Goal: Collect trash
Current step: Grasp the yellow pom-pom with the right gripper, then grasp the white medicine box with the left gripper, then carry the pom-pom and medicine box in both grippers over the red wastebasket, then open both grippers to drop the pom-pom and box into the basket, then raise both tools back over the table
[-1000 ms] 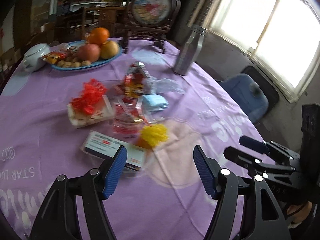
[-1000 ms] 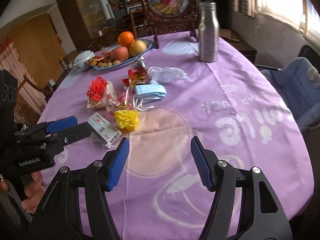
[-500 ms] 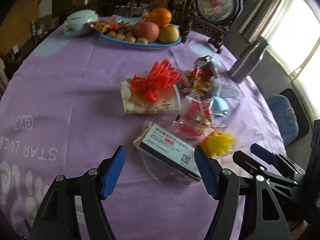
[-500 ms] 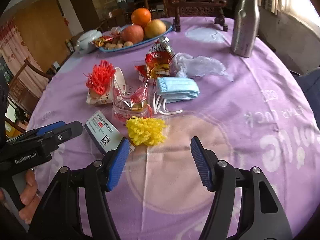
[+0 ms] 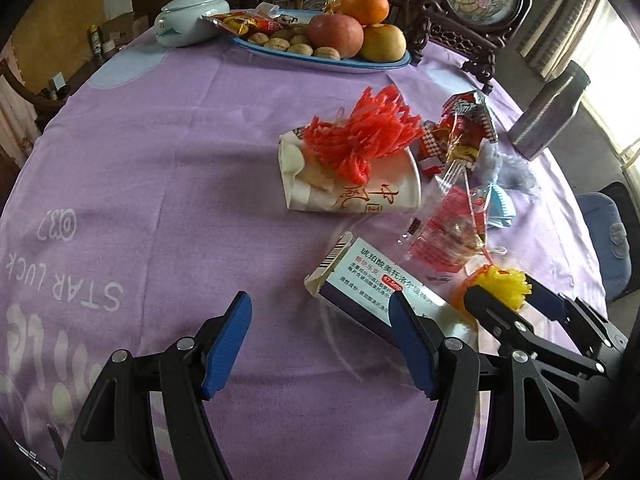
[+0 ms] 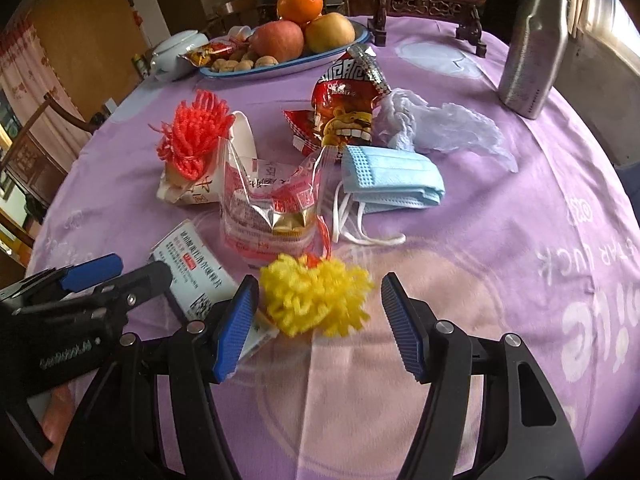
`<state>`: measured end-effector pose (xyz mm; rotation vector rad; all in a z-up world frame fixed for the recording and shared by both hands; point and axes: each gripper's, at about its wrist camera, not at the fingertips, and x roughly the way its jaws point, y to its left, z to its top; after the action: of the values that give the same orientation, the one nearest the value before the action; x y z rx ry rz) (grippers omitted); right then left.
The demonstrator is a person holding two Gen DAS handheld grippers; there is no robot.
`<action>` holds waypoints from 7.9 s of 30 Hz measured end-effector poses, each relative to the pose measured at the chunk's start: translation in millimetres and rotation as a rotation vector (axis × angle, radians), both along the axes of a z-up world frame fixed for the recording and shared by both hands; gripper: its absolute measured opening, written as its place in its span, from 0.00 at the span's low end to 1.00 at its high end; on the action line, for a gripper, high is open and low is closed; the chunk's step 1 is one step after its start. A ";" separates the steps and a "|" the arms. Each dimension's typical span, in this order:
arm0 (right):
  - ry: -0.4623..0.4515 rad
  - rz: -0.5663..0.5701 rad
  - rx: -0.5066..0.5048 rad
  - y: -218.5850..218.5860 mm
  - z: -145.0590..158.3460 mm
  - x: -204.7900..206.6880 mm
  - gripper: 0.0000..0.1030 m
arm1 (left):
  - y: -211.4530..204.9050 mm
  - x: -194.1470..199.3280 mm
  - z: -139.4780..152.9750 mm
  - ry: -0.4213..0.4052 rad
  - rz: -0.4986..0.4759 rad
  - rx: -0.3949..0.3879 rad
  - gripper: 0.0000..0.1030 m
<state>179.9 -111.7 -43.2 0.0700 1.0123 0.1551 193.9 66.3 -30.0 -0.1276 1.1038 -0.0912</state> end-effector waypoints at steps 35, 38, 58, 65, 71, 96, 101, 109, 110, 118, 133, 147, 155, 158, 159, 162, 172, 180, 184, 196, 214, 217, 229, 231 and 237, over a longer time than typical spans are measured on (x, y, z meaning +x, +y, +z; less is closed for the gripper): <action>-0.162 -0.095 0.133 -97.1 29.0 -120.1 0.34 | -63.7 7.1 -14.8 0.131 0.113 0.027 0.77; -0.164 -0.095 0.144 -104.2 27.7 -124.8 0.34 | -71.2 7.9 -15.0 0.157 0.116 0.009 0.77; -0.185 -0.104 0.175 -117.0 32.2 -142.5 0.34 | -42.2 -24.1 -22.8 0.168 0.113 0.121 0.72; -0.181 -0.095 0.183 -107.3 32.4 -139.5 0.35 | -14.2 -34.4 -16.0 0.120 0.087 0.089 0.73; -0.176 -0.082 0.188 -102.5 28.6 -138.2 0.35 | -6.7 -36.2 -19.0 0.100 0.026 0.082 0.75; -0.201 -0.074 0.183 -101.5 39.4 -152.9 0.35 | -37.4 -72.2 18.9 -0.048 -0.069 0.159 0.45; -0.237 -0.073 0.159 -95.5 47.6 -166.1 0.35 | -51.3 -91.6 35.3 -0.093 -0.130 0.123 0.45; -0.311 -0.110 0.104 -98.0 58.5 -189.9 0.35 | -69.4 -118.3 42.4 -0.111 -0.207 0.082 0.45; -0.310 -0.114 0.104 -99.4 58.1 -192.6 0.35 | -71.7 -121.9 42.7 -0.113 -0.217 0.079 0.45; -0.325 -0.152 0.091 -110.2 55.1 -216.9 0.35 | -96.8 -152.1 46.1 -0.141 -0.307 0.078 0.45; -0.396 -0.256 0.102 -154.7 58.6 -280.6 0.35 | -159.9 -204.6 56.5 -0.187 -0.519 0.055 0.44; -0.298 -0.508 0.130 -248.9 7.5 -363.7 0.35 | -263.2 -268.0 35.7 -0.159 -0.841 0.074 0.44; -0.229 -0.660 0.123 -297.5 -23.4 -415.3 0.35 | -330.2 -326.8 14.2 -0.145 -1.064 0.127 0.44; -0.195 -0.704 0.128 -310.2 -39.6 -434.7 0.35 | -352.5 -346.7 1.3 -0.129 -1.138 0.148 0.44; -0.184 -0.717 0.136 -314.4 -45.4 -439.9 0.35 | -361.2 -353.7 -4.1 -0.117 -1.165 0.150 0.44; -0.135 -0.765 0.147 -329.0 -68.4 -459.4 0.35 | -381.1 -368.1 -18.7 -0.082 -1.223 0.160 0.44; 0.040 -0.918 0.241 -370.5 -162.0 -505.3 0.35 | -439.1 -402.3 -92.1 0.051 -1.371 0.252 0.44; 0.187 -0.987 0.323 -385.9 -231.4 -524.4 0.35 | -472.0 -416.1 -164.7 0.189 -1.433 0.358 0.44; 0.230 -1.008 0.340 -388.6 -249.8 -531.8 0.35 | -483.8 -417.7 -189.9 0.245 -1.450 0.379 0.44; 0.301 -1.056 0.356 -394.9 -285.5 -534.5 0.35 | -521.5 -427.6 -266.3 0.285 -1.468 0.472 0.44; 0.403 -1.091 0.419 -408.3 -305.3 -530.3 0.54 | -525.1 -420.8 -290.9 0.335 -1.471 0.493 0.88; 0.405 -1.103 0.395 -407.4 -299.5 -535.2 0.56 | -521.3 -419.0 -278.7 0.295 -1.462 0.473 0.88; 0.333 -1.138 0.318 -414.9 -242.1 -538.3 0.66 | -510.7 -427.3 -233.9 0.248 -1.465 0.422 0.91; 0.313 -1.143 0.293 -415.8 -228.4 -537.8 0.66 | -508.3 -425.7 -224.5 0.229 -1.457 0.414 0.91; 0.260 -1.170 0.218 -414.4 -185.8 -536.0 0.67 | -501.3 -415.2 -184.5 0.187 -1.445 0.359 0.91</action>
<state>-356.0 -526.1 -229.0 0.8756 1.0662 -0.8320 -221.3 -435.0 -214.5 1.0251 1.1847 -1.1756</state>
